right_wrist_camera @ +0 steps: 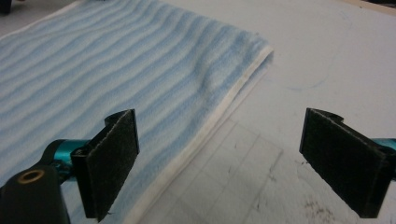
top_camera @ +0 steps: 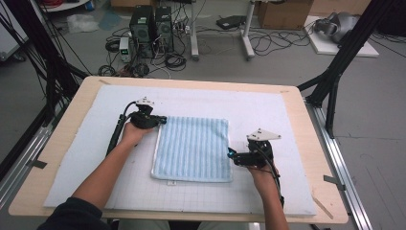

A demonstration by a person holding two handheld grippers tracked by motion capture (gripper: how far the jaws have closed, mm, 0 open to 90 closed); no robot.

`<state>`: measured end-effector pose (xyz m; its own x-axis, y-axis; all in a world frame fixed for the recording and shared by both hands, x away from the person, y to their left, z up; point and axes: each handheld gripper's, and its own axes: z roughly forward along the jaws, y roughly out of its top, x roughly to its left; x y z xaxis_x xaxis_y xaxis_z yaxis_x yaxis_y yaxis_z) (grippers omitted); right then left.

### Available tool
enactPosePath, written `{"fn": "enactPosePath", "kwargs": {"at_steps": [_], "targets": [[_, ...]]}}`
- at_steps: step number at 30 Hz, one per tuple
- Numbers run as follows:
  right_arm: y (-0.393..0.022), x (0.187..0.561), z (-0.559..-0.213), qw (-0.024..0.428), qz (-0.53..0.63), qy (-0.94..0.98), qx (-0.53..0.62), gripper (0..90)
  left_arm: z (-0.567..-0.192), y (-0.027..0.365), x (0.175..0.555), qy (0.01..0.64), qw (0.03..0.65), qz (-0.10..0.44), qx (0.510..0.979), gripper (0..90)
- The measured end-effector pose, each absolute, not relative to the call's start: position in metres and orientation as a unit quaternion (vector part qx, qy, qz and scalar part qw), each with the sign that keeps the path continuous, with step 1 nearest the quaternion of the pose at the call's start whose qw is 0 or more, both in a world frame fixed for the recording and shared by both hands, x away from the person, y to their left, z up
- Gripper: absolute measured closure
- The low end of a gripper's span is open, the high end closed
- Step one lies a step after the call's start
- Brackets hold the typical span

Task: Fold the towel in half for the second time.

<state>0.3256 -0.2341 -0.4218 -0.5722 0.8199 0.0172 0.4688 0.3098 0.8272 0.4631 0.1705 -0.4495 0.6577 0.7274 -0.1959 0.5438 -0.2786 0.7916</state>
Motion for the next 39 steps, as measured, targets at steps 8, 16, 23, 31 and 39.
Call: {"fn": "enactPosePath", "kwargs": {"at_steps": [8, 16, 23, 31, 39], "targets": [[-0.227, 0.383, -0.422, 0.173, 0.428, 0.784, 0.415, 11.3, -0.45, 0.171, 0.463, 0.405, 0.451, 0.097, 0.79, 86.7], [-0.219, 0.433, -0.43, 0.151, 0.377, 0.811, 0.42, 25.9, -0.45, 0.172, 0.463, 0.406, 0.451, 0.094, 0.789, 86.7], [-0.207, 0.456, -0.435, 0.141, 0.366, 0.817, 0.423, 47.1, -0.45, 0.173, 0.463, 0.405, 0.45, 0.092, 0.791, 86.7], [-0.198, 0.458, -0.437, 0.156, 0.341, 0.841, 0.389, 84.0, -0.45, 0.176, 0.463, 0.406, 0.459, 0.088, 0.785, 87.5], [-0.201, 0.46, -0.428, 0.214, 0.365, 0.812, 0.403, 85.6, -0.432, 0.176, 0.471, 0.406, 0.51, 0.126, 0.748, 87.6]]}}
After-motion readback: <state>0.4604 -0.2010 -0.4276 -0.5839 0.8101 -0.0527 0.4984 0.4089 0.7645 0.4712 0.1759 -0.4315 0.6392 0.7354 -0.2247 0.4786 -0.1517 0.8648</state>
